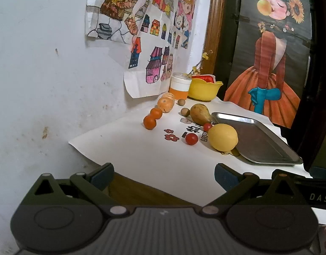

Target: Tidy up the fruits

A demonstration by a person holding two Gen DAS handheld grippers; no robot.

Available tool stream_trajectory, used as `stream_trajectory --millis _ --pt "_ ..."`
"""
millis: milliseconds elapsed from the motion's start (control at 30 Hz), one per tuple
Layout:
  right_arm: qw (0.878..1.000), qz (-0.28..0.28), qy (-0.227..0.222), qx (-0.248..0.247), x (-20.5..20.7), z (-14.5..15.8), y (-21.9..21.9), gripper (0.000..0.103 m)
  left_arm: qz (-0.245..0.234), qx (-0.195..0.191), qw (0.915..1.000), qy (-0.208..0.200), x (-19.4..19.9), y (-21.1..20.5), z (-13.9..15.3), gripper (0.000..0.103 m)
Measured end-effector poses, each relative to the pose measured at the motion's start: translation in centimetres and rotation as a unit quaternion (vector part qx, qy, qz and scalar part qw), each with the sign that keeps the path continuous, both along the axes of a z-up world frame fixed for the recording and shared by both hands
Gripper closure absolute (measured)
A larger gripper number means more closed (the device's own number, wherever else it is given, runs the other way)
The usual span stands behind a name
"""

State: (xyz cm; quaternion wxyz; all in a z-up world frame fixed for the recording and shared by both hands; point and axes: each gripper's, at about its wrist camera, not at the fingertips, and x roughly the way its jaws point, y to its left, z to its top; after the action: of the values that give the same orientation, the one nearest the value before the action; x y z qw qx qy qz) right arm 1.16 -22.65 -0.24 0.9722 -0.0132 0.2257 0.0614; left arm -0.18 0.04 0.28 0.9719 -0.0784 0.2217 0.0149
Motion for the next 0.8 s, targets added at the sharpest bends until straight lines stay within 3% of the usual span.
stream_trajectory --millis 800 --pt "1.000 0.000 0.001 -0.001 0.03 0.01 0.13 0.001 -0.004 -0.002 1.0000 0.000 -0.36 -0.53 -0.36 0.001"
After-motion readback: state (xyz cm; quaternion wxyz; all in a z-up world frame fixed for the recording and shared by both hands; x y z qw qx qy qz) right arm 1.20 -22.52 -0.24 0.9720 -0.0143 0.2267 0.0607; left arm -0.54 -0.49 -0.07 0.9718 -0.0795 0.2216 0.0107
